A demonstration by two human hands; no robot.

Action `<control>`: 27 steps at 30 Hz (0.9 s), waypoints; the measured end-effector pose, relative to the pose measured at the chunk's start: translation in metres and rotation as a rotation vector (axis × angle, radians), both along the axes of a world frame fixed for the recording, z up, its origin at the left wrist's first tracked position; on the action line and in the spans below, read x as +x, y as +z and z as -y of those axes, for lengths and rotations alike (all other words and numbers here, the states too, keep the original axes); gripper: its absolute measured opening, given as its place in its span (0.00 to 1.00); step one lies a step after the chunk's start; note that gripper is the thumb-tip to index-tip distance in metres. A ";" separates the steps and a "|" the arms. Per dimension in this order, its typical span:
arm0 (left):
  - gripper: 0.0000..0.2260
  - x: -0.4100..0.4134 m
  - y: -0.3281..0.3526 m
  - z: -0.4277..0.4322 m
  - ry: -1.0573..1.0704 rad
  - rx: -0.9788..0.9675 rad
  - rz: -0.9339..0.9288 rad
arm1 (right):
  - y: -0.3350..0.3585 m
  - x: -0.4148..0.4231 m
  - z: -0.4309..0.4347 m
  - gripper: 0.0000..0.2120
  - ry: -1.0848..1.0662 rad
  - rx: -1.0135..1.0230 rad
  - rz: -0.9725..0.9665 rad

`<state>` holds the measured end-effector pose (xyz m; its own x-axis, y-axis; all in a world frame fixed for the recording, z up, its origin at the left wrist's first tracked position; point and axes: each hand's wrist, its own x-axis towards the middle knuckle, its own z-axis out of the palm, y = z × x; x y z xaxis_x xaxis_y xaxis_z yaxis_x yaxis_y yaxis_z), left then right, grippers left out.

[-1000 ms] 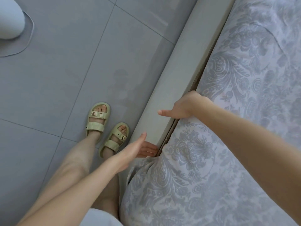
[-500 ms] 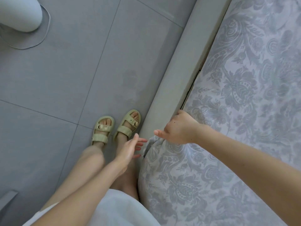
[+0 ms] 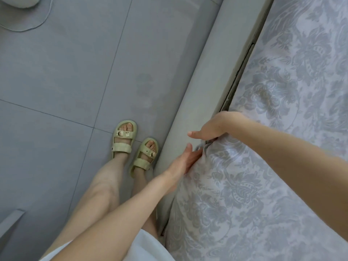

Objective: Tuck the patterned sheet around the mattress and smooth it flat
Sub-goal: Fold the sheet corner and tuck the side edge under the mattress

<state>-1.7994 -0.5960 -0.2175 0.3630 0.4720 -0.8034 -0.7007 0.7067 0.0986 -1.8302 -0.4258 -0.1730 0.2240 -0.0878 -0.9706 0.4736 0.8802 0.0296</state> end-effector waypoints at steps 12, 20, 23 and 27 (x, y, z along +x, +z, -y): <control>0.34 0.026 -0.031 0.004 -0.085 -0.043 0.136 | -0.004 0.011 0.009 0.41 0.117 0.092 -0.107; 0.37 0.056 -0.014 0.080 -0.178 -0.177 0.060 | 0.012 0.050 0.023 0.38 0.383 0.141 -0.698; 0.30 0.077 -0.014 0.072 -0.150 -0.234 0.076 | 0.010 0.072 0.027 0.44 0.452 0.184 -0.821; 0.34 0.069 -0.022 0.065 -0.159 -0.209 0.242 | -0.005 0.079 0.029 0.44 0.415 0.224 -0.926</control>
